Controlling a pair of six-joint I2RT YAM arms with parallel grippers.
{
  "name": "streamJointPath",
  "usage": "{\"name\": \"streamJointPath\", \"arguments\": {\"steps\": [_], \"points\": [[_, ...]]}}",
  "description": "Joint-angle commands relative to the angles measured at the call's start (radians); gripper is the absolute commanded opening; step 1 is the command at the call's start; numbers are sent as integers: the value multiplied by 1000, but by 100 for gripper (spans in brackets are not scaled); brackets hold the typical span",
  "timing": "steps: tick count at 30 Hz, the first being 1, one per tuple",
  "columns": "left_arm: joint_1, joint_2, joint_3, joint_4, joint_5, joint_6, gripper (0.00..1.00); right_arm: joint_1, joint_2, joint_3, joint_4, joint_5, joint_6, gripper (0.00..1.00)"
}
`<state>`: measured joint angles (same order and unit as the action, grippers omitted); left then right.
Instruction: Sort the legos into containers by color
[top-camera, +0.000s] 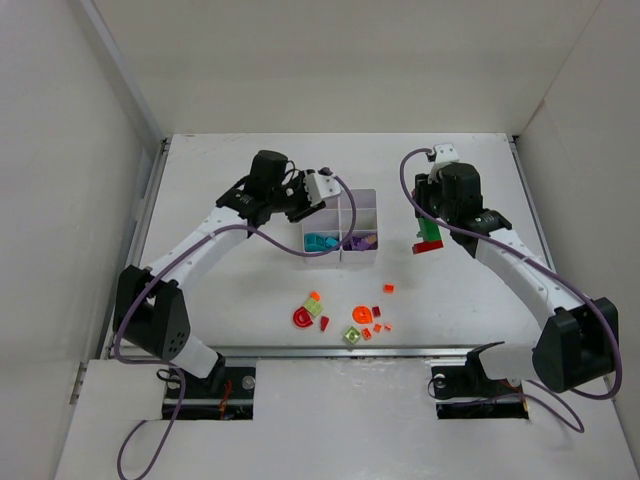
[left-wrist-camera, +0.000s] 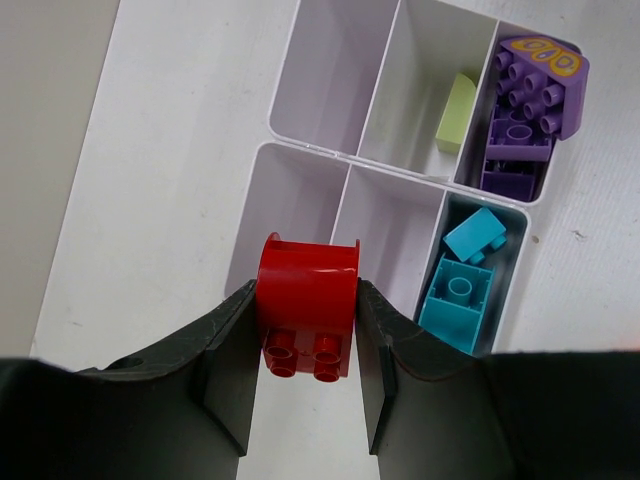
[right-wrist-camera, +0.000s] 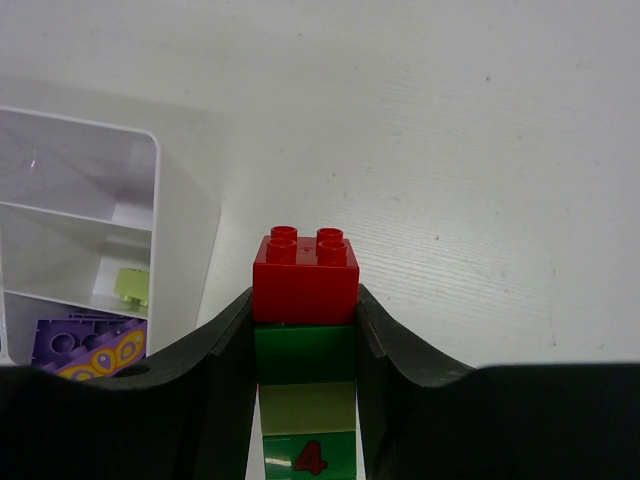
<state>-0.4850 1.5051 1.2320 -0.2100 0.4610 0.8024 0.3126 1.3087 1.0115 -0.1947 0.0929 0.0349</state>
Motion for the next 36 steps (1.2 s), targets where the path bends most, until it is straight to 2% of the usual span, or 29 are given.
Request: {"name": "streamJointPath", "arguments": {"steps": [1,9,23,30,36], "points": [[-4,9,-9,47,7,69,0,-4,-14,10,21,-10,11,0],[-4,64,0,58,5,168,0,-4,-5,19,21,-19,11,0],[-4,118,23,-49,73,277,0,-4,15,19,21,-28,11,0],[-4,127,23,-49,73,308,26,-4,24,29,21,-28,11,0],[-4,127,43,-78,82,308,28,-4,34,38,21,-38,11,0]]}}
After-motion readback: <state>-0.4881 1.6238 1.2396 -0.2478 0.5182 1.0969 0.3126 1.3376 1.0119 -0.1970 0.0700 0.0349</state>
